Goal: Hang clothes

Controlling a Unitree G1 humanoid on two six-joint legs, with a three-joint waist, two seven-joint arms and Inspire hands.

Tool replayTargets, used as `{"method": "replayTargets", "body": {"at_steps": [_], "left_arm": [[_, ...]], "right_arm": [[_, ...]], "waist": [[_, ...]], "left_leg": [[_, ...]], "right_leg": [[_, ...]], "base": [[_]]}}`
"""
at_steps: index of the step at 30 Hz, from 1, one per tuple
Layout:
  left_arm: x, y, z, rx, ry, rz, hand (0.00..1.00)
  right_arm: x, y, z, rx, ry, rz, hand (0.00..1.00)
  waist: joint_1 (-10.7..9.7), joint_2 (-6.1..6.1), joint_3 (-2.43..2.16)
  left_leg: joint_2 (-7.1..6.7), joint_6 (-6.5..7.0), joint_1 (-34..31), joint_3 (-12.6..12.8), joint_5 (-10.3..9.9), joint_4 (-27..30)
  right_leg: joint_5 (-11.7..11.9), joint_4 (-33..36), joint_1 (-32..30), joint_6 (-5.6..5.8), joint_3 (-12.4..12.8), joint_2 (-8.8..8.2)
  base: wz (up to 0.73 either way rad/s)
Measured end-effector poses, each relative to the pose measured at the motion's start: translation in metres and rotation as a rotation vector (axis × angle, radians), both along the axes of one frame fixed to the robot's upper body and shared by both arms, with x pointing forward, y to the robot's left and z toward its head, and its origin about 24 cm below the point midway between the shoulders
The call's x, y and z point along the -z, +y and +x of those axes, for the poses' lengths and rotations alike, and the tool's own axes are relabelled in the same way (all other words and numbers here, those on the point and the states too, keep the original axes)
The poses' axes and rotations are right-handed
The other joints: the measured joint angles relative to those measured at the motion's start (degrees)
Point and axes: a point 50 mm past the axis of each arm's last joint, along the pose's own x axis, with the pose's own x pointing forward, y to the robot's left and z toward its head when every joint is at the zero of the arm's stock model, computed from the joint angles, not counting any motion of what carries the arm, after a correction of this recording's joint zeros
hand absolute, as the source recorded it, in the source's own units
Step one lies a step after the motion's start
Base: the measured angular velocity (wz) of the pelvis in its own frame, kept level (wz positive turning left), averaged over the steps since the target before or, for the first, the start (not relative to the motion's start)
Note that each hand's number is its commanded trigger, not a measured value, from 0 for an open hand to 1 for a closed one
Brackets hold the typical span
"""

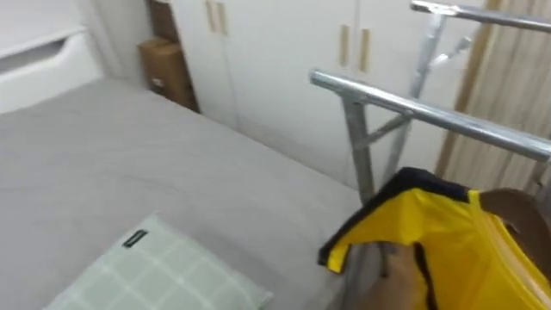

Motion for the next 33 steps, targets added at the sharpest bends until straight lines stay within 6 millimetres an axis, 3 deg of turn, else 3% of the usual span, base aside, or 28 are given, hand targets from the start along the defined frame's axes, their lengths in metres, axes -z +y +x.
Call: {"method": "replayTargets", "body": {"at_steps": [1, 2, 4, 5, 6, 8, 10, 12, 13, 15, 16, 18, 20, 22, 23, 24, 27, 28, 33], "left_arm": [[0.001, -0.003, -0.005, -0.032, 0.005, -0.016, 0.00], [0.002, -0.007, -0.005, -0.089, -0.004, -0.051, 0.00], [0.001, -0.003, -0.001, -0.095, 0.004, -0.043, 0.00], [0.002, -0.001, -0.005, -0.116, 0.026, -0.039, 0.00], [0.002, 0.000, -0.007, -0.125, 0.040, -0.037, 0.00], [0.002, 0.000, -0.008, -0.132, 0.046, -0.040, 0.00], [0.003, 0.000, -0.012, -0.144, 0.061, -0.046, 0.00], [0.003, 0.001, -0.014, -0.151, 0.067, -0.047, 0.00], [0.003, 0.002, -0.014, -0.149, 0.069, -0.043, 0.00], [0.002, 0.007, -0.017, -0.153, 0.076, -0.031, 0.00], [0.002, 0.008, -0.018, -0.160, 0.075, -0.029, 0.00], [0.002, 0.011, -0.022, -0.194, 0.076, -0.028, 0.00], [0.002, 0.015, -0.025, -0.217, 0.073, -0.020, 0.00], [0.001, 0.019, -0.025, -0.215, 0.066, -0.007, 0.00], [0.000, 0.021, -0.026, -0.218, 0.062, 0.001, 0.00], [0.000, 0.022, -0.026, -0.227, 0.056, 0.008, 0.00], [0.000, 0.021, -0.026, -0.242, 0.057, 0.018, 0.00], [0.000, 0.020, -0.026, -0.243, 0.055, 0.018, 0.00], [0.001, 0.018, -0.027, -0.247, 0.068, 0.029, 0.00]], "right_arm": [[-0.002, -0.004, 0.004, -0.016, -0.007, -0.019, 0.00], [-0.004, -0.005, 0.014, -0.061, -0.024, -0.043, 0.00], [-0.001, 0.011, 0.025, -0.140, -0.037, -0.022, 0.00], [0.002, 0.020, 0.022, -0.173, -0.019, 0.007, 0.00], [0.004, 0.024, 0.017, -0.190, 0.001, 0.028, 0.00], [0.005, 0.024, 0.010, -0.185, 0.024, 0.035, 0.00], [0.005, 0.024, 0.009, -0.181, 0.025, 0.037, 0.00], [0.006, 0.026, 0.008, -0.180, 0.024, 0.044, 0.00], [0.006, 0.027, 0.008, -0.180, 0.025, 0.045, 0.00], [0.007, 0.033, 0.009, -0.174, 0.020, 0.056, 0.00], [0.008, 0.035, 0.009, -0.176, 0.020, 0.059, 0.00], [0.009, 0.038, 0.008, -0.175, 0.021, 0.071, 0.00], [0.009, 0.042, 0.008, -0.177, 0.015, 0.085, 0.00], [0.009, 0.043, 0.009, -0.177, 0.013, 0.088, 0.00], [0.010, 0.043, 0.007, -0.173, 0.016, 0.086, 0.00], [0.010, 0.043, 0.007, -0.168, 0.014, 0.085, 0.00], [0.009, 0.041, 0.006, -0.173, 0.005, 0.075, 0.00], [0.010, 0.041, 0.005, -0.172, 0.007, 0.076, 0.00], [0.010, 0.042, 0.000, -0.169, 0.007, 0.084, 0.00]], "waist": [[0.7, 0.97, -0.16], [2.1, 2.46, -0.19], [2.0, 2.03, -0.28], [1.8, 1.90, -0.63], [1.2, 1.66, -0.68], [0.9, 1.33, -0.83], [1.0, 1.58, -0.72], [-0.1, 1.42, -0.53], [-0.4, 1.47, -0.38], [0.2, 0.36, -0.12], [0.4, 0.16, -0.04], [0.4, 0.23, 0.01], [0.5, 0.22, 0.00], [0.5, -0.23, 0.21], [0.6, -0.26, 0.34], [0.4, -0.74, 0.62], [0.1, -0.32, 0.61], [0.1, -0.43, 0.44], [0.0, -0.41, 0.67]], "left_leg": [[0.21, 0.52, -0.6, -0.7, -0.3, 1.3], [0.00, 1.84, -1.6, -2.3, -0.6, 2.2], [-1.10, 2.68, -2.4, -5.3, -1.0, 0.3], [-0.95, 2.64, -2.2, -6.7, -1.0, -1.2], [-0.92, 3.05, -1.8, -7.7, -0.3, -2.1], [-1.18, 3.18, -1.8, -8.7, 1.0, -2.8], [-1.71, 3.68, -1.7, -10.1, 1.2, -3.0], [-3.11, 4.88, -1.7, -13.1, 1.4, -3.6], [-3.40, 5.22, -1.8, -14.0, 1.3, -3.6], [-4.84, 6.37, -1.9, -17.4, 1.2, -3.6], [-5.03, 6.56, -1.8, -18.0, 1.2, -3.6], [-5.22, 7.14, -1.8, -21.2, 1.1, -3.6], [-5.13, 7.23, -1.8, -23.3, 1.1, -3.5], [-5.05, 7.35, -1.9, -25.2, 1.1, -3.5], [-4.79, 7.32, -2.1, -27.7, 1.1, -3.5], [-4.99, 7.17, -2.3, -28.9, 1.1, -3.3], [-5.34, 6.22, -2.4, -29.8, 1.0, -4.6], [-5.37, 5.93, -2.3, -29.9, 1.2, -5.2], [-5.75, 5.56, -0.8, -31.2, 2.6, -8.0]], "right_leg": [[-0.4, -0.1, 0.3, 0.62, -0.2, 0.48], [0.5, -2.4, 0.9, 0.59, -0.7, 2.28], [2.5, -6.5, 2.8, -0.26, -2.4, 4.80], [3.7, -8.9, 4.6, -0.56, -3.8, 5.88], [5.3, -10.9, 6.4, -0.85, -5.4, 6.49], [7.1, -12.9, 7.4, -1.42, -5.7, 7.16], [8.4, -14.0, 8.5, -0.60, -6.1, 7.29], [9.8, -14.8, 10.5, 0.91, -5.8, 6.79], [10.0, -14.9, 10.7, 1.05, -4.7, 6.73], [10.6, -15.0, 11.2, 1.06, 2.1, 7.06], [10.9, -15.3, 11.5, 1.13, 4.0, 7.30], [12.8, -17.6, 13.2, 0.96, 9.4, 9.16], [13.5, -19.9, 14.1, 0.70, 11.8, 10.37], [12.5, -21.8, 13.9, 0.99, 15.6, 12.47], [11.4, -24.3, 13.3, 0.27, 19.6, 16.08], [12.9, -28.6, 12.1, -0.69, 23.0, 18.81], [13.2, -29.5, 13.0, -0.93, 21.1, 19.35], [13.2, -29.6, 13.0, -0.92, 21.1, 19.49], [13.0, -30.8, 14.3, -0.86, 21.6, 19.94]], "base": [[0.20], [-0.04], [0.01], [0.14], [0.23], [0.28], [0.30], [0.72], [0.93], [0.78], [0.74], [0.69], [0.44], [0.34], [0.29], [0.30], [0.22], [0.20], [0.13]]}}
